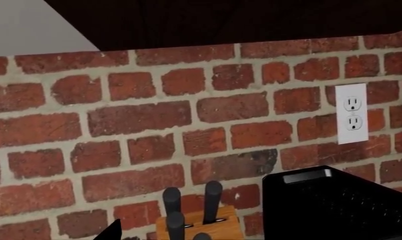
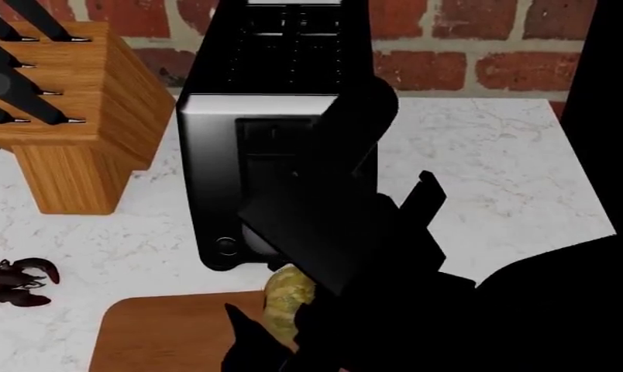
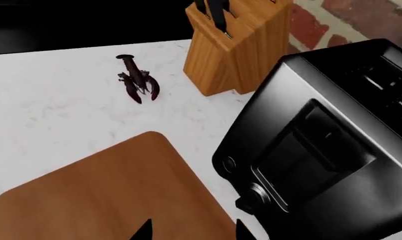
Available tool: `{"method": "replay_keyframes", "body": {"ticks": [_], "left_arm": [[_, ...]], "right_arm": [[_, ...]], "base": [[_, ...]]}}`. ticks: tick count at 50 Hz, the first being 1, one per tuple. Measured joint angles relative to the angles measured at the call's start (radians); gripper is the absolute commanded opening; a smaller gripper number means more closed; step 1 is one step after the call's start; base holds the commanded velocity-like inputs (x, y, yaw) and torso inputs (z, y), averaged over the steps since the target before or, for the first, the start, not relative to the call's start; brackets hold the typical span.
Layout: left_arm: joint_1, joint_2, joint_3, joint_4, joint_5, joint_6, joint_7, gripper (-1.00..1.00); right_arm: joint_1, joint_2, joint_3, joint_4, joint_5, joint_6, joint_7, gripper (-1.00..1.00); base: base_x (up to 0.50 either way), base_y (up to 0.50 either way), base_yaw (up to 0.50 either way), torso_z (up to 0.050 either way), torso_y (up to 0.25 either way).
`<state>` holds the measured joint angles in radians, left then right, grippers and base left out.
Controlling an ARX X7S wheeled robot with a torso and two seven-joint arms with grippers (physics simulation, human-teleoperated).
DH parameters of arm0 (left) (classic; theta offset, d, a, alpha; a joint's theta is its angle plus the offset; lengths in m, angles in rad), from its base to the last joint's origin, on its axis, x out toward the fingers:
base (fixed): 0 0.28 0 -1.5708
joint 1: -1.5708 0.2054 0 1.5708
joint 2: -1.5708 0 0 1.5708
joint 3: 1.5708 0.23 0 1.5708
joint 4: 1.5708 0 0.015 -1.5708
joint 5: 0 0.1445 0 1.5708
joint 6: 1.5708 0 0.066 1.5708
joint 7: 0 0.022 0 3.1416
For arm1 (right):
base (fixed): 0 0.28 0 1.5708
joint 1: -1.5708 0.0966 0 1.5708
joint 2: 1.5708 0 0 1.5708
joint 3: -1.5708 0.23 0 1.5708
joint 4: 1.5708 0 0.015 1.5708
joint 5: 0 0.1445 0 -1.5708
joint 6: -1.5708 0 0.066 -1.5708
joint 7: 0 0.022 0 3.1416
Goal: Clear the non-vegetable object off the cutting board and place the vegetables onto it.
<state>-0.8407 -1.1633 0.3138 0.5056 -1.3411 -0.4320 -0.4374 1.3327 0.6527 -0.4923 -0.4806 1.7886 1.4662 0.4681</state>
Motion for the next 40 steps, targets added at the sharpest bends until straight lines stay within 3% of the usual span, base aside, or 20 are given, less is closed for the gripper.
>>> {"method": "replay_keyframes", "body": {"ticks": [22, 40], "left_arm": [[0.034, -0.010, -0.017, -0.004, 0.002, 0.022, 0.006, 1.00], [0.041, -0.018, -0.027, -0.001, -0.003, 0.025, 0.004, 1.00]], "right_arm": [[-0.031, -0.110, -0.071, 0.042, -0.196, -0.068, -0.148, -1.00], [-0.091, -0.139, -0.132, 0.048, -0.280, -0.114, -0.191, -1.00]], "base": [[0.00, 0.00, 0.00, 0.000, 0.001], [0.00, 0.00, 0.00, 0.000, 0.001]]}}
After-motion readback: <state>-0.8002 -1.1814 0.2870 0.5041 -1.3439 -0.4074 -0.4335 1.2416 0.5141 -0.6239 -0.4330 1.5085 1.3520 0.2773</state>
